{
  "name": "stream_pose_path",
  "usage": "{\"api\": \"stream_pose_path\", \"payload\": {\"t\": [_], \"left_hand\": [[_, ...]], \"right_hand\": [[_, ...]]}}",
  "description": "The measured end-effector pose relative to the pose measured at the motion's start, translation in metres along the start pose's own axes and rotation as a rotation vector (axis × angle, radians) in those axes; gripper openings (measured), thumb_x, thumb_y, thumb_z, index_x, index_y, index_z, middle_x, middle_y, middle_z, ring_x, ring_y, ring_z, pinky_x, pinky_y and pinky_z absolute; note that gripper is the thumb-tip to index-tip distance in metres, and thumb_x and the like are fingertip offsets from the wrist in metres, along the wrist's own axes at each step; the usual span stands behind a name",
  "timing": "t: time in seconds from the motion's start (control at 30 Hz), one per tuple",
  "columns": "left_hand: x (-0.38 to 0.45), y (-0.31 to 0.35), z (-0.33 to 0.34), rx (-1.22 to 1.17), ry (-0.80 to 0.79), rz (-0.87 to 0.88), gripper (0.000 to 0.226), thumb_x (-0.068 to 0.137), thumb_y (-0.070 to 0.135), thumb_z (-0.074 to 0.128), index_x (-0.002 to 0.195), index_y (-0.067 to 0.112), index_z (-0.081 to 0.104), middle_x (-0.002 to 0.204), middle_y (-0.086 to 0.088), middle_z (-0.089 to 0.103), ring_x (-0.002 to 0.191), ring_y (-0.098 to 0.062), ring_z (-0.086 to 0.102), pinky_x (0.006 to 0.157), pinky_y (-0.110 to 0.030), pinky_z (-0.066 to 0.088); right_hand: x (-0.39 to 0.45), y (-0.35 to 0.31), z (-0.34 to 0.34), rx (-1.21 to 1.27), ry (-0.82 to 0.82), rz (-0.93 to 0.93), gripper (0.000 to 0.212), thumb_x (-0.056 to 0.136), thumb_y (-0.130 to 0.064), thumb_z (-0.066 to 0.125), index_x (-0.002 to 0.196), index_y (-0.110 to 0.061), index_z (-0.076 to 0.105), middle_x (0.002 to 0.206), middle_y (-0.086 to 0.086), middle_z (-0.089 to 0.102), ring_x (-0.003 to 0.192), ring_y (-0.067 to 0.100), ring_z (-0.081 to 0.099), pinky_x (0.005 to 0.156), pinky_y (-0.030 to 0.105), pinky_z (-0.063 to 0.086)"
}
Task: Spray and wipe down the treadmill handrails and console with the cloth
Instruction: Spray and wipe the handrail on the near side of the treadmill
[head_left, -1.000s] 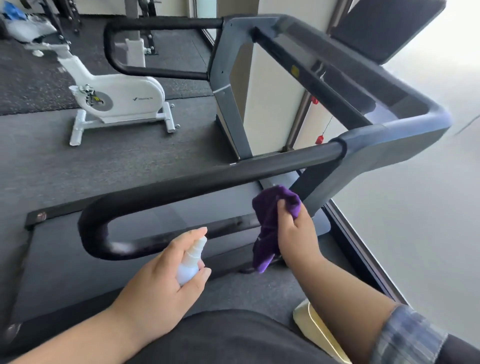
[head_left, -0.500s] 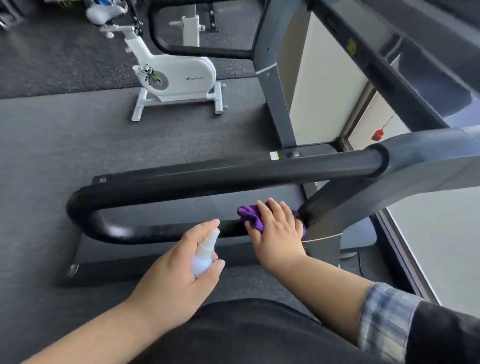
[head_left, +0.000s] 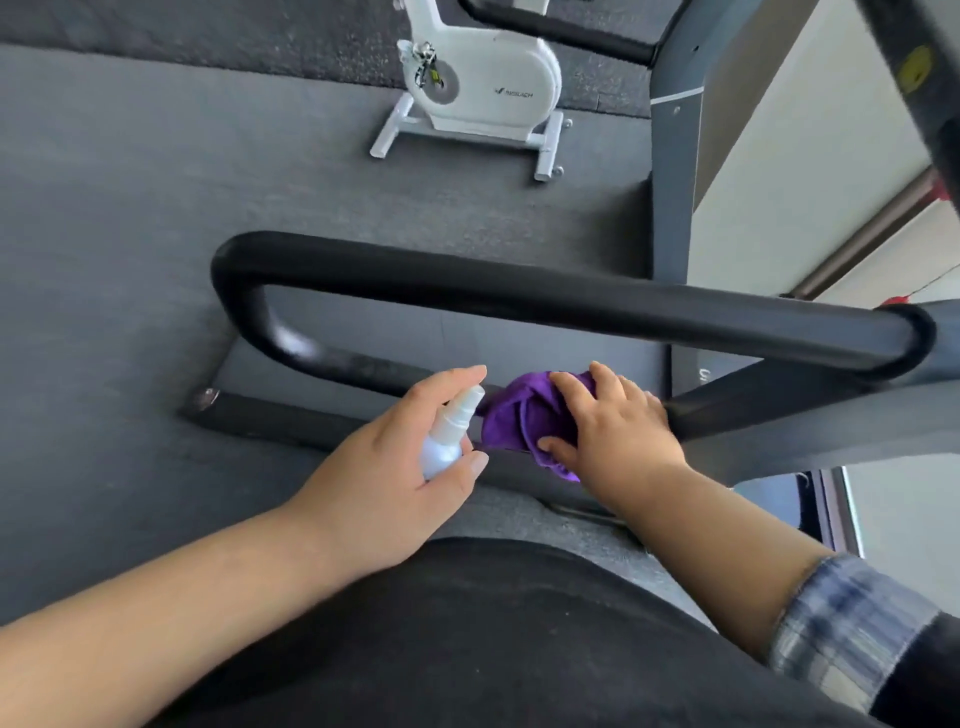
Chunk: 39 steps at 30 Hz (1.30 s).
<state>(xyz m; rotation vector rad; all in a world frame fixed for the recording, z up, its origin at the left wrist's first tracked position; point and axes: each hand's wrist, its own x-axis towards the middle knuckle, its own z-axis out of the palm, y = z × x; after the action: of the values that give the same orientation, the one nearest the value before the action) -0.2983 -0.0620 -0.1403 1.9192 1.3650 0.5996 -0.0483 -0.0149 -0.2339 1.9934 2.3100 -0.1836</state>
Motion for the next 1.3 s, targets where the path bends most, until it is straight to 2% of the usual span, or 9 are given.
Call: {"api": "stream_pose_path", "payload": {"t": [0.17, 0.4, 0.57, 0.77, 0.87, 0.97, 1.07, 1.17, 1.3], "left_hand": [[-0.010, -0.011, -0.013, 0.047, 0.016, -0.030, 0.055, 0.084, 0.054, 0.052, 0.129, 0.070, 0.025, 0.102, 0.022, 0.063, 0.096, -0.004, 0.059, 0.078, -0.023, 0.045], [-0.022, -0.038, -0.047, 0.104, 0.039, -0.062, 0.055, 0.082, 0.056, 0.051, 0.126, 0.074, 0.022, 0.103, 0.025, 0.061, 0.098, -0.001, 0.058, 0.079, -0.018, 0.043], [-0.024, -0.062, -0.083, 0.155, -0.001, -0.049, 0.059, 0.083, 0.051, 0.054, 0.127, 0.073, 0.022, 0.104, 0.028, 0.059, 0.097, 0.005, 0.057, 0.081, -0.002, 0.036], [-0.030, -0.101, -0.135, 0.148, 0.002, -0.032, 0.058, 0.082, 0.052, 0.053, 0.129, 0.071, 0.023, 0.106, 0.030, 0.057, 0.097, 0.004, 0.058, 0.083, -0.002, 0.036], [-0.027, -0.120, -0.155, 0.142, -0.020, -0.006, 0.058, 0.082, 0.053, 0.053, 0.128, 0.072, 0.023, 0.105, 0.030, 0.057, 0.096, 0.005, 0.058, 0.082, -0.001, 0.035], [-0.023, -0.137, -0.172, 0.134, -0.052, 0.043, 0.058, 0.082, 0.054, 0.052, 0.128, 0.072, 0.023, 0.105, 0.030, 0.058, 0.096, 0.004, 0.058, 0.080, -0.002, 0.037], [-0.016, -0.152, -0.184, 0.126, -0.080, 0.091, 0.058, 0.084, 0.051, 0.054, 0.129, 0.070, 0.023, 0.103, 0.025, 0.059, 0.094, -0.002, 0.058, 0.079, -0.006, 0.039], [-0.012, -0.162, -0.194, 0.130, -0.118, 0.145, 0.059, 0.085, 0.051, 0.055, 0.129, 0.071, 0.021, 0.104, 0.026, 0.058, 0.093, -0.003, 0.058, 0.079, -0.007, 0.039], [-0.013, -0.173, -0.208, 0.140, -0.154, 0.201, 0.062, 0.086, 0.047, 0.058, 0.129, 0.072, 0.021, 0.106, 0.027, 0.056, 0.094, 0.000, 0.056, 0.078, -0.002, 0.037]], "right_hand": [[0.010, -0.001, 0.004, -0.002, 0.037, -0.078, 0.095, 0.073, -0.086, 0.051, 0.148, -0.032, 0.028, 0.144, 0.004, 0.046, 0.119, 0.032, 0.054, 0.092, 0.046, 0.050], [0.040, -0.042, 0.008, 0.069, 0.145, -0.192, 0.086, 0.071, -0.081, 0.058, 0.139, -0.031, 0.040, 0.128, 0.000, 0.059, 0.102, 0.030, 0.064, 0.079, 0.043, 0.055], [0.072, -0.115, -0.002, 0.110, 0.198, -0.274, 0.081, 0.078, -0.078, 0.057, 0.141, -0.029, 0.041, 0.129, -0.001, 0.059, 0.103, 0.029, 0.063, 0.080, 0.043, 0.056], [0.109, -0.213, -0.018, 0.164, 0.242, -0.326, 0.078, 0.084, -0.070, 0.054, 0.145, -0.023, 0.043, 0.134, 0.001, 0.057, 0.111, 0.029, 0.060, 0.084, 0.042, 0.052], [0.114, -0.225, -0.022, 0.311, 0.265, -0.313, 0.067, 0.087, -0.066, 0.050, 0.140, -0.024, 0.047, 0.133, -0.001, 0.060, 0.115, 0.026, 0.059, 0.090, 0.039, 0.050], [0.106, -0.214, -0.018, 0.649, 0.345, -0.198, 0.048, 0.090, -0.052, 0.047, 0.126, -0.021, 0.056, 0.116, 0.001, 0.066, 0.107, 0.025, 0.059, 0.088, 0.033, 0.047], [0.100, -0.224, -0.021, 1.025, 0.554, -0.136, 0.032, 0.095, -0.035, 0.042, 0.124, -0.025, 0.050, 0.114, -0.006, 0.059, 0.109, 0.004, 0.056, 0.097, 0.022, 0.041], [0.103, -0.254, -0.025, 1.075, 0.617, -0.174, 0.035, 0.094, -0.031, 0.049, 0.126, -0.017, 0.048, 0.121, -0.011, 0.052, 0.118, -0.002, 0.049, 0.103, 0.020, 0.037], [0.112, -0.283, -0.038, 0.963, 0.532, -0.212, 0.017, 0.083, -0.034, 0.062, 0.095, -0.025, 0.054, 0.086, -0.014, 0.063, 0.079, 0.001, 0.057, 0.075, 0.007, 0.040]]}}
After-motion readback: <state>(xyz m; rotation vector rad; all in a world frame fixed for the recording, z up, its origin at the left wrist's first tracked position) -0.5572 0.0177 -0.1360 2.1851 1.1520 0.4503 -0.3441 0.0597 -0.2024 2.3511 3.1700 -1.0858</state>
